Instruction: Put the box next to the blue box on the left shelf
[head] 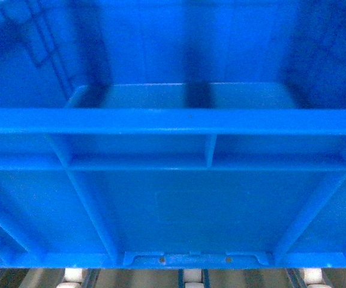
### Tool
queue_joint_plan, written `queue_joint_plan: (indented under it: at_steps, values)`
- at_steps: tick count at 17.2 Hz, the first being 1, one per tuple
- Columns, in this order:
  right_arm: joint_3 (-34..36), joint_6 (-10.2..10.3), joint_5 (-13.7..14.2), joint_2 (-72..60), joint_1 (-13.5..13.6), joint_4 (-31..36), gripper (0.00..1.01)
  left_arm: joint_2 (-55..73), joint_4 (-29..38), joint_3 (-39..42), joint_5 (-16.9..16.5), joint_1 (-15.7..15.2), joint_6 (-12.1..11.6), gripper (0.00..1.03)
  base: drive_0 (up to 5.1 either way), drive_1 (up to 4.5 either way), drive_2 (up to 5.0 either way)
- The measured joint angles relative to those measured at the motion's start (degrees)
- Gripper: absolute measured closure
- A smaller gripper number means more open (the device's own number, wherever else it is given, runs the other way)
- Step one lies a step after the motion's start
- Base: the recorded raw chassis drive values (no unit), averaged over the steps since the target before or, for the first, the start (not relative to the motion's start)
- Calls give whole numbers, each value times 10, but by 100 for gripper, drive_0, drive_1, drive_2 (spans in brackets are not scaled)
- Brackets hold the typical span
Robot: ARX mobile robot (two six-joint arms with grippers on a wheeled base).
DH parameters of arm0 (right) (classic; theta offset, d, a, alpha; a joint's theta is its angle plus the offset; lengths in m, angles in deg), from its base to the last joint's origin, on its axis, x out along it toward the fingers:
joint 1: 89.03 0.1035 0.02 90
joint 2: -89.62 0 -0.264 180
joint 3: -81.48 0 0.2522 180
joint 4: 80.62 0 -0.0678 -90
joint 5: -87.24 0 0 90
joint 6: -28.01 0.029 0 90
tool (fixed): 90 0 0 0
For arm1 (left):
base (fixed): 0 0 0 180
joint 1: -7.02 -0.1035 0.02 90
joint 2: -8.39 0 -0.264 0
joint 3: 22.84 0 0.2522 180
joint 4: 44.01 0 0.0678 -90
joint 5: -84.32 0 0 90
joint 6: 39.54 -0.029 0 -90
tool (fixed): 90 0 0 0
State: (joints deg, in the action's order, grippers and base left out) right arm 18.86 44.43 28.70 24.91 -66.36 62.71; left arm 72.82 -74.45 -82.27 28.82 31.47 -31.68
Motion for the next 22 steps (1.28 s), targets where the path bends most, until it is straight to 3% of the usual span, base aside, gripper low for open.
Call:
queue_joint_plan:
  at_steps: [15, 16, 17, 22]
  values:
    - [14, -1, -22, -45, -18, 29, 86, 55, 34, 21, -27, -7, 27, 90, 0, 0, 0]
    - [34, 12, -49, -78, -29, 34, 86, 85, 44, 39, -44, -14, 28, 90, 0, 0, 0]
    - [40, 24, -58, -98, -33, 35, 86, 105, 56, 45, -58, -22, 27, 90, 0, 0, 0]
    - [53, 46, -57, -104, -32, 30, 86, 126, 80, 51, -71, -25, 11, 90, 0, 0, 0]
